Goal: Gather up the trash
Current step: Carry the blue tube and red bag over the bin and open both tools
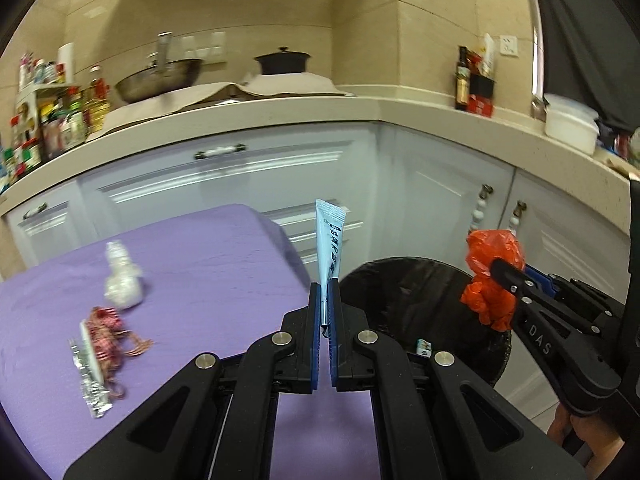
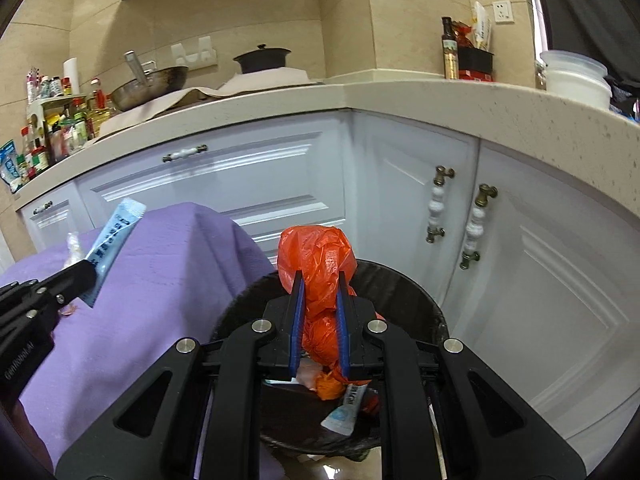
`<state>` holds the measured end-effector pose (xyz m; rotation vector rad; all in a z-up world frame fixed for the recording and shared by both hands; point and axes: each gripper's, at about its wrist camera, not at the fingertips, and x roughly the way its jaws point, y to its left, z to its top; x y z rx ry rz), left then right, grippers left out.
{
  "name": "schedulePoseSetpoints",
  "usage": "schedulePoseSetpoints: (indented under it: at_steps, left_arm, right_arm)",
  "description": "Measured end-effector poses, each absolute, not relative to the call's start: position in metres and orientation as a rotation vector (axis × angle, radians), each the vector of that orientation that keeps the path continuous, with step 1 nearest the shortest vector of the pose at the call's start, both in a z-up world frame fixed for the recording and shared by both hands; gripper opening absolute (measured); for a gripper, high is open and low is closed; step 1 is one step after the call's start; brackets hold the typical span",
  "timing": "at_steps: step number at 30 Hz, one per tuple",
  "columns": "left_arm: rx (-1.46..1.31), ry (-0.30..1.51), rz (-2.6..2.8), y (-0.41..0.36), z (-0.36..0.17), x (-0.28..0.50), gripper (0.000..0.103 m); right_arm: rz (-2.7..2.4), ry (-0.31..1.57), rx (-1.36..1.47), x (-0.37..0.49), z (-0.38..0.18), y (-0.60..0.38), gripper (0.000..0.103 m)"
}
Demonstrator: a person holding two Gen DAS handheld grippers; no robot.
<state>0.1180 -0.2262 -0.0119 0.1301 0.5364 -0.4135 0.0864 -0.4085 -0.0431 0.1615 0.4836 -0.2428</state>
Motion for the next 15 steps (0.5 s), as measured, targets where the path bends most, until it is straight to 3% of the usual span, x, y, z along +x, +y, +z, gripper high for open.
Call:
schedulePoseSetpoints:
  at_steps: [11, 14, 15]
  left_arm:
    - [0.171, 0.573, -0.423, -0.264, -0.030, 0.130, 0.004]
    - [0.188, 0.584, -0.430, -0.273, -0.034, 0.134, 0.010]
    - [0.191, 0.580, -0.425, -0.275, -0.035, 0.135, 0.012]
  right_arm:
    - [-0.271, 0.494, 0.186, 0.095, -0.060, -0.437, 0.014]
    - [-0.279, 0.484, 0.195, 0.099, -0.062, -0.442, 0.020]
    - [-0.283, 0.483, 0.197, 0.100, -0.062, -0.443, 0.026]
